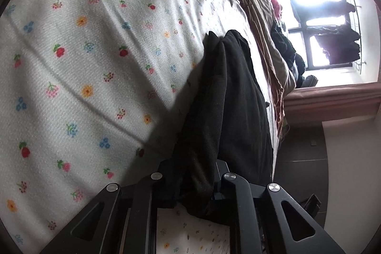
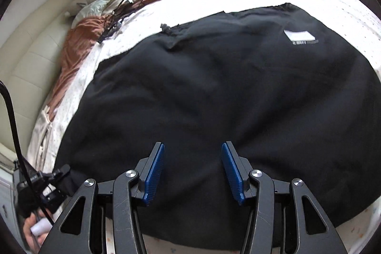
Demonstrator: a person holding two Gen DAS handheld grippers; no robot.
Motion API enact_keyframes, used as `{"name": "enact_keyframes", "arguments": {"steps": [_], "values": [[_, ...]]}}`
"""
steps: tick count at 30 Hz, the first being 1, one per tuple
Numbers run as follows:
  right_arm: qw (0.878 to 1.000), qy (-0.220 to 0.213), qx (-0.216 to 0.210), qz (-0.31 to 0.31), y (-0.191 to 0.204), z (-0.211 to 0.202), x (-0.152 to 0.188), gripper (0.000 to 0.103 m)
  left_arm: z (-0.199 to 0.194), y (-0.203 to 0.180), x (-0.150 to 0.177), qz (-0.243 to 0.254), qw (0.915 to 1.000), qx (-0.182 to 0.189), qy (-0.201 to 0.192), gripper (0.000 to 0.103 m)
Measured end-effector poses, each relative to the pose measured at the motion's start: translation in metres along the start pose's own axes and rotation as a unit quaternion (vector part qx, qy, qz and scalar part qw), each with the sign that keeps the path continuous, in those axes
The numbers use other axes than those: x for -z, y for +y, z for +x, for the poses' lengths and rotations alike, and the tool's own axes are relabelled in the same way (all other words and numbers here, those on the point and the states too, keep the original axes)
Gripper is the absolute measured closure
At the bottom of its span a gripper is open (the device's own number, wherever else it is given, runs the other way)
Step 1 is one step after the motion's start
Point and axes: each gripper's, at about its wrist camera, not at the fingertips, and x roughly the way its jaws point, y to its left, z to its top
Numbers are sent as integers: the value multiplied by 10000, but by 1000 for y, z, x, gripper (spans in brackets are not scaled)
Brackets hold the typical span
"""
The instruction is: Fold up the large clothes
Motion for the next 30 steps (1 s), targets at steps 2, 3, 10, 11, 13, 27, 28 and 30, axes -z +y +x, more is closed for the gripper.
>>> {"name": "enact_keyframes", "arguments": {"steps": [2,3,10,11,13,27,28,30], "values": [[9999,92,67,-103,2,0,9,52,-1,2,0,-17,10000,72,26,85],[9997,157,106,-159,3,-1,12,52,-2,2,0,-3,10000,92,28,86],[9984,542,-43,-136,-5,-4,32,52,-4,5,2,-1,9998,207,49,86],[9985,543,-30,-104,-4,-6,32,52,-4,5,1,-2,9997,221,54,86],[9992,410,-35,-22,0,-11,32,52,-5,6,2,0,9997,257,50,86],[9987,80,466,-174,30,44,-33,80,-12,7,7,-233,9994,248,-37,86],[9987,74,475,-141,29,49,-40,81,-12,6,7,-252,9994,233,-41,86],[9989,74,460,-23,27,57,-51,83,-11,7,8,-314,9992,232,-37,86]]}}
